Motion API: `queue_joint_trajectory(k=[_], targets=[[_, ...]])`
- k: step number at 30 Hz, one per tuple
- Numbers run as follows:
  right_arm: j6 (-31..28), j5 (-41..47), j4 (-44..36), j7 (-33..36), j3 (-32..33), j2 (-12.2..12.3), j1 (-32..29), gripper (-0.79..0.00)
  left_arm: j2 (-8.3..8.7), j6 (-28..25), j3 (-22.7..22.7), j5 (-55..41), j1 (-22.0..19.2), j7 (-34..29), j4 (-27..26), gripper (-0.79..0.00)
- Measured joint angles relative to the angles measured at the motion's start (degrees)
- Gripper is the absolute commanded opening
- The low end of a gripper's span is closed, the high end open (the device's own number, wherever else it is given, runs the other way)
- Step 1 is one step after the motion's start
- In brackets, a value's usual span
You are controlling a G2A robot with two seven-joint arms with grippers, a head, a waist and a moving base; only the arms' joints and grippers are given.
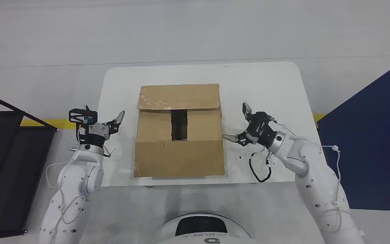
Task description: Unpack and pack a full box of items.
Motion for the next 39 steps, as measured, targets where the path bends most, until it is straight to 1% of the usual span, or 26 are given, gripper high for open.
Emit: queue_joint_trajectory(k=[2,4,7,10,15,18,22,25,28,29,30,32,33,35,37,39], targets=[[0.87,0.69,0.22,-0.29,-0.08,-0.10,0.10,0.000,0.00,0.00,0.00,0.00,0.00,0.00,0.00,0.000],[3.64,1.53,0.66,0.78,-1.49,-0.42,1.43,0.000,0.00,0.00,0.00,0.00,0.00,0.00,0.00,0.000],[8.11,1.38,1.61,4.50,-5.51,-1.19,5.42,0.000,0.00,0.00,0.00,0.00,0.00,0.00,0.00,0.000],[13.19,-0.87,2.39,8.40,-9.70,-2.00,9.30,0.000,0.00,0.00,0.00,0.00,0.00,0.00,0.00,0.000],[19.49,-4.67,2.84,14.24,-15.11,-3.10,13.45,0.000,0.00,0.00,0.00,0.00,0.00,0.00,0.00,0.000],[24.51,-7.50,3.12,17.18,-17.30,-3.73,15.46,0.000,0.00,0.00,0.00,0.00,0.00,0.00,0.00,0.000],[34.70,-14.53,2.45,20.75,-20.13,-4.66,16.98,0.000,0.00,0.00,0.00,0.00,0.00,0.00,0.00,0.000],[40.09,-17.27,1.27,21.84,-21.58,-5.32,18.02,0.000,0.00,0.00,0.00,0.00,0.00,0.00,0.00,0.000],[42.45,-16.24,-0.13,20.78,-21.43,-5.82,19.43,0.000,0.00,0.00,0.00,0.00,0.00,0.00,0.00,0.000],[42.38,-15.15,-0.37,19.94,-21.36,-5.99,20.00,0.000,0.00,0.00,0.00,0.00,0.00,0.00,0.00,0.000],[41.52,-13.53,-0.31,19.02,-21.26,-6.15,20.79,0.000,0.00,0.00,0.00,0.00,0.00,0.00,0.00,0.000],[37.88,-9.01,1.50,17.10,-20.60,-6.52,23.88,0.000,0.00,0.00,0.00,0.00,0.00,0.00,0.00,0.000],[36.98,-7.52,3.15,16.97,-20.31,-6.74,25.67,0.000,0.00,0.00,0.00,0.00,0.00,0.00,0.00,0.000],[37.39,-4.99,7.98,19.02,-21.14,-7.60,30.63,0.000,0.00,0.00,0.00,0.00,0.00,0.00,0.00,0.000],[38.67,-2.62,14.09,22.75,-23.35,-8.86,36.26,0.000,0.00,0.00,0.00,0.00,0.00,0.00,0.00,0.000],[39.06,-0.42,19.18,24.51,-25.71,-10.11,40.80,0.000,0.00,0.00,0.00,0.00,0.00,0.00,0.00,0.000]])
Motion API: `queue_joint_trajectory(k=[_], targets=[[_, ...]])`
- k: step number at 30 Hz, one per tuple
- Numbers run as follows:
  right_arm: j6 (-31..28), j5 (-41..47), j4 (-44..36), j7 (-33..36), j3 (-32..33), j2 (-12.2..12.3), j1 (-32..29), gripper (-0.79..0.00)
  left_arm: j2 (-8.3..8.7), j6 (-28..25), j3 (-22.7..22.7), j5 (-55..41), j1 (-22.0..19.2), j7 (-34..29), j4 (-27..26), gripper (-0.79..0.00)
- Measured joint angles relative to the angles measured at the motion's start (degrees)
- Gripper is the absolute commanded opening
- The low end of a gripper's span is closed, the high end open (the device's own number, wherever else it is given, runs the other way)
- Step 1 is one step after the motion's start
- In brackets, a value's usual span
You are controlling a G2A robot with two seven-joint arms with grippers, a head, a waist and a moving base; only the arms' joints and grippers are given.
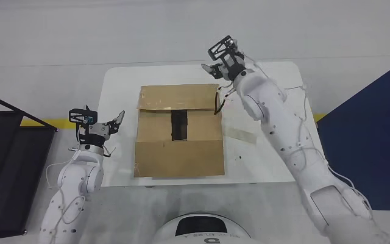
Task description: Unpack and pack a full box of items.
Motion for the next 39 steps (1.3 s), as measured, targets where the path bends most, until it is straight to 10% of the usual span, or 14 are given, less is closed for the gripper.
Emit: queue_joint_trajectory(k=[6,17,24,29,39], targets=[[-4.77,1.81,3.34,-4.27,-4.46,-1.68,3.71,0.000,0.00,0.00,0.00,0.00,0.00,0.00,0.00,0.000],[-32.76,-7.16,-10.12,-1.53,-1.12,2.75,-9.14,0.000,0.00,0.00,0.00,0.00,0.00,0.00,0.00,0.000],[-22.17,-15.71,-10.24,1.85,-1.15,2.72,-11.18,0.000,0.00,0.00,0.00,0.00,0.00,0.00,0.00,0.000],[-9.07,-22.24,-11.06,1.97,-1.02,2.11,-11.71,-0.400,0.00,0.00,0.00,0.00,0.00,0.00,0.00,0.000],[3.70,-17.39,-3.35,5.77,-2.36,-1.41,-1.65,-0.409,0.00,0.00,0.00,0.00,0.00,0.00,0.00,0.000]])
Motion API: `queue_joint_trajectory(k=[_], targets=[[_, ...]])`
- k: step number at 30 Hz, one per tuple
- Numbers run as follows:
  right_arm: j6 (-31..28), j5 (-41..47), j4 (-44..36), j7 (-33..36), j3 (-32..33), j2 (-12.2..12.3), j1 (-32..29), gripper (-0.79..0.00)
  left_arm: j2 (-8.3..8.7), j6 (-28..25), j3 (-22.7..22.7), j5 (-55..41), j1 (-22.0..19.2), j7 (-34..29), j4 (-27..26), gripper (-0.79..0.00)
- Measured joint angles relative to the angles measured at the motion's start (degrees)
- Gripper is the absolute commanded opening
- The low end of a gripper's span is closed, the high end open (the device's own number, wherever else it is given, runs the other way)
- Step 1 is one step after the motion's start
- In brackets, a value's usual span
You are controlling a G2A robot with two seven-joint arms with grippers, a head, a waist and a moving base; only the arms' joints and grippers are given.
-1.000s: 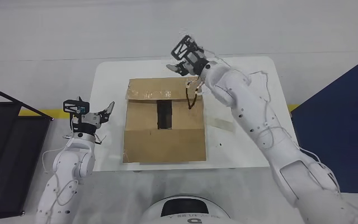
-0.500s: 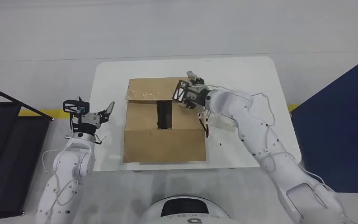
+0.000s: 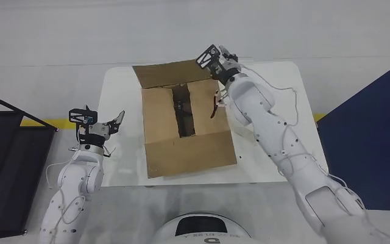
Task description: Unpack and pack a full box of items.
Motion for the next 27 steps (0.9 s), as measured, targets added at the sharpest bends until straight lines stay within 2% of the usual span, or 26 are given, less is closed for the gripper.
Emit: queue_joint_trajectory(k=[2,4,6,9,10,13,17,19,20,22,24,27], targets=[[-0.03,2.89,4.03,0.86,-0.75,-1.06,3.73,-0.403,0.00,0.00,0.00,0.00,0.00,0.00,0.00,0.000],[-0.21,5.12,9.45,2.71,-2.28,-2.34,7.99,-0.342,0.00,0.00,0.00,0.00,0.00,0.00,0.00,0.000],[-0.55,6.33,14.71,4.77,-4.34,-3.66,11.80,-0.314,0.00,0.00,0.00,0.00,0.00,0.00,0.00,0.000],[-1.17,8.32,22.83,6.94,-8.44,-6.23,17.08,-0.348,0.00,0.00,0.00,0.00,0.00,0.00,0.00,0.000],[-1.74,9.41,25.56,7.23,-9.95,-7.25,18.52,-0.391,0.00,0.00,0.00,0.00,0.00,0.00,0.00,0.000],[-3.01,11.74,31.67,8.69,-12.87,-9.54,21.23,-0.409,0.00,0.00,0.00,0.00,0.00,0.00,0.00,0.000],[-6.60,15.11,37.89,11.34,-15.09,-11.94,23.53,-0.403,0.00,0.00,0.00,0.00,0.00,0.00,0.00,0.000],[-8.14,17.04,39.80,10.19,-15.09,-12.73,24.20,-0.376,0.00,0.00,0.00,0.00,0.00,0.00,0.00,0.000],[-8.68,18.04,40.09,8.81,-14.69,-12.87,24.27,-0.329,0.00,0.00,0.00,0.00,0.00,0.00,0.00,0.000],[-9.45,19.89,39.70,4.67,-13.02,-12.62,23.93,-0.305,0.00,0.00,0.00,0.00,0.00,0.00,0.00,0.000],[-10.10,20.93,37.83,0.76,-10.86,-11.79,22.70,-0.339,0.00,0.00,0.00,0.00,0.00,0.00,0.00,0.000],[-12.34,20.68,31.32,-4.68,-5.79,-9.10,18.00,-0.360,0.00,0.00,0.00,0.00,0.00,0.00,0.00,0.000]])
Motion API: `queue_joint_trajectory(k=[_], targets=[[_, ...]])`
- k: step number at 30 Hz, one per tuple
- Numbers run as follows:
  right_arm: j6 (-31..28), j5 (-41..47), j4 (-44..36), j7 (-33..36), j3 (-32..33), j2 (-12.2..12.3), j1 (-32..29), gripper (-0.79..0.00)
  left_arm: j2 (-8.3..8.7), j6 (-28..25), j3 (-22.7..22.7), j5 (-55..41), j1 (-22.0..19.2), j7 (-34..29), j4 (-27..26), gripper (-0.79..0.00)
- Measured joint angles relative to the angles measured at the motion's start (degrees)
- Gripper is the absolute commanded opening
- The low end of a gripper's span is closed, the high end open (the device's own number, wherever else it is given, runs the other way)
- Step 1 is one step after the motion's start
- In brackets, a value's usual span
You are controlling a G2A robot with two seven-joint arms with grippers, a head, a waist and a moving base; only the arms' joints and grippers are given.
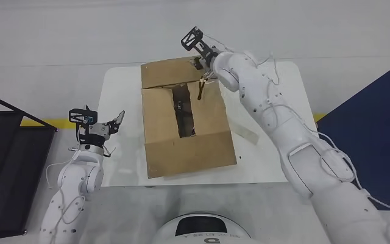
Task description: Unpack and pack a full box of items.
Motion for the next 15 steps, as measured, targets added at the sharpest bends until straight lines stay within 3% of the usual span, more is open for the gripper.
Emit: queue_joint_trajectory(k=[4,7,8,11,15], targets=[[-7.17,-3.10,-16.77,-4.48,11.47,5.75,-14.16,-0.280,0.00,0.00,0.00,0.00,0.00,0.00,0.00,0.000],[-13.39,-4.44,-30.55,-6.97,22.71,9.67,-28.39,-0.043,0.00,0.00,0.00,0.00,0.00,0.00,0.00,0.000],[-15.23,-4.25,-34.12,-8.07,26.12,10.57,-32.69,0.000,0.00,0.00,0.00,0.00,0.00,0.00,0.00,0.000],[-19.79,-3.43,-42.78,-12.91,36.31,12.58,-45.80,0.000,0.04,-0.71,0.88,2.27,-0.86,-0.65,-1.57,0.000],[-20.68,-3.17,-46.00,-19.40,44.60,13.57,-57.51,0.000,0.04,-1.76,3.50,8.12,-3.08,-3.88,-5.77,0.000]])
